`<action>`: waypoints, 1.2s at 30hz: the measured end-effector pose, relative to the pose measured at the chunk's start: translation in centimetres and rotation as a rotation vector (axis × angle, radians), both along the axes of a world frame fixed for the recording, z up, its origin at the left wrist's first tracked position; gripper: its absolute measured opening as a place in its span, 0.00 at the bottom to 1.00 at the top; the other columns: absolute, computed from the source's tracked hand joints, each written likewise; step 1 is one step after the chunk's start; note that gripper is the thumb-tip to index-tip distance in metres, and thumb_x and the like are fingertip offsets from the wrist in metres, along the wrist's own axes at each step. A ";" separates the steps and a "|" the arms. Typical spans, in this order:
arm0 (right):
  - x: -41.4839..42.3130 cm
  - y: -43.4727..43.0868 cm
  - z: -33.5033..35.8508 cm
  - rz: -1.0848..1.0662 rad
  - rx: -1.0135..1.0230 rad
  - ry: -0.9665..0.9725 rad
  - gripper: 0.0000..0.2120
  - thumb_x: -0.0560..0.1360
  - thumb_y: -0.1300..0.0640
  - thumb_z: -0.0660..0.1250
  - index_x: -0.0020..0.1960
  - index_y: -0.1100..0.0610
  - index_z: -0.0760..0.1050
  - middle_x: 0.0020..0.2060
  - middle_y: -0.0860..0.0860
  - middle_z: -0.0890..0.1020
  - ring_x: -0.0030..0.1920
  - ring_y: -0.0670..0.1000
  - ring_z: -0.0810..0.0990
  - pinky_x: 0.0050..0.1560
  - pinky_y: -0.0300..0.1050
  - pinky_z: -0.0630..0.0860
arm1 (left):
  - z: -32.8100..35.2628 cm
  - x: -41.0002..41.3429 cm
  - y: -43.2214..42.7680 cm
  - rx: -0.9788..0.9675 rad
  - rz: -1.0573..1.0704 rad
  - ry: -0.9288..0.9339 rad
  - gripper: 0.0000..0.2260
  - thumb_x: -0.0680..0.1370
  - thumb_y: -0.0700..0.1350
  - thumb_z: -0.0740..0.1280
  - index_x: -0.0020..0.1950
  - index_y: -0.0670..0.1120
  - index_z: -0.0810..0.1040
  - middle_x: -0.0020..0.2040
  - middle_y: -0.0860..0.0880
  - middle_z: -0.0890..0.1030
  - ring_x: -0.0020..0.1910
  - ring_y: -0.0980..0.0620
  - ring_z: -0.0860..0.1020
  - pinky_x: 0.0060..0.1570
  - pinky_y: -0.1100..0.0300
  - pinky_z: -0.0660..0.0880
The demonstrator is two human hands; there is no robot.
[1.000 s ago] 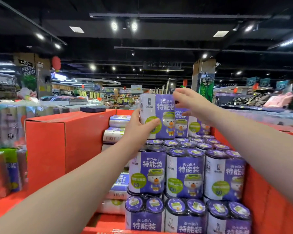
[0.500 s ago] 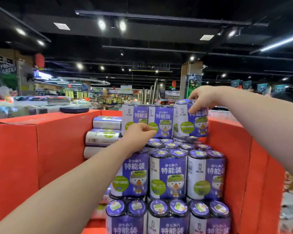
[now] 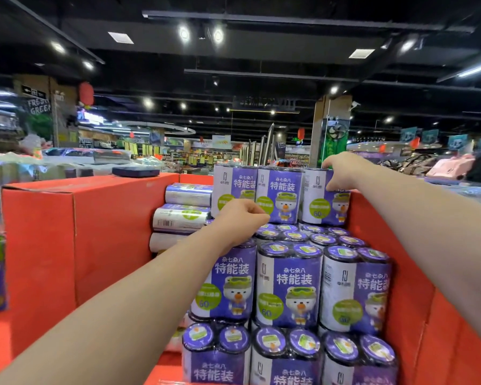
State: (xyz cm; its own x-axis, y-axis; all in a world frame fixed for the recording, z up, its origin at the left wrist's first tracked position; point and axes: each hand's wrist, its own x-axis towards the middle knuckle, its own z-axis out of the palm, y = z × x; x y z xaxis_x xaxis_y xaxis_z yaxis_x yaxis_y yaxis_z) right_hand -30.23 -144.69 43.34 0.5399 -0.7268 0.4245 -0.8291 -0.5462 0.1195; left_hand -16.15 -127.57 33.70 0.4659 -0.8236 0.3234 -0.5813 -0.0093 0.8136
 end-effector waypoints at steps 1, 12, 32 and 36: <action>0.0 -0.1 -0.2 0.001 -0.015 0.004 0.26 0.73 0.57 0.71 0.69 0.57 0.70 0.65 0.57 0.75 0.65 0.58 0.73 0.60 0.48 0.73 | 0.0 0.0 0.0 0.001 0.001 -0.004 0.04 0.79 0.45 0.65 0.47 0.46 0.78 0.33 0.51 0.72 0.29 0.54 0.67 0.27 0.64 0.64; -0.2 -0.1 -1.7 0.003 -0.001 -0.105 0.28 0.73 0.51 0.71 0.70 0.53 0.68 0.66 0.54 0.74 0.65 0.60 0.72 0.61 0.56 0.74 | -0.2 -0.1 -0.3 -0.028 0.018 -0.053 0.04 0.78 0.44 0.66 0.46 0.45 0.78 0.32 0.52 0.72 0.29 0.55 0.67 0.28 0.64 0.64; -3.8 9.8 -4.4 0.264 -0.010 0.023 0.22 0.77 0.54 0.64 0.70 0.51 0.68 0.68 0.53 0.72 0.66 0.58 0.72 0.61 0.52 0.73 | -0.5 -3.7 6.0 0.107 0.353 -0.720 0.10 0.79 0.48 0.61 0.57 0.47 0.77 0.60 0.47 0.76 0.59 0.44 0.75 0.54 0.52 0.73; -2.5 14.2 -7.4 0.420 -0.033 0.037 0.20 0.78 0.53 0.62 0.69 0.51 0.70 0.65 0.54 0.73 0.65 0.58 0.72 0.60 0.54 0.74 | -2.7 -4.5 10.0 0.245 0.439 -0.923 0.15 0.79 0.51 0.61 0.63 0.46 0.73 0.63 0.46 0.73 0.63 0.44 0.71 0.55 0.52 0.70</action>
State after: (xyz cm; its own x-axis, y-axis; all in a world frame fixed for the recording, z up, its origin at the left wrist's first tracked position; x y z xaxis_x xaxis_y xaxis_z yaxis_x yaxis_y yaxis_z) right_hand -32.71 -130.46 35.98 0.8017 -0.4269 0.4183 -0.5303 -0.8309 0.1684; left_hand -20.69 -117.55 31.04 0.3966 -0.7333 0.5523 -0.8807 -0.4736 0.0036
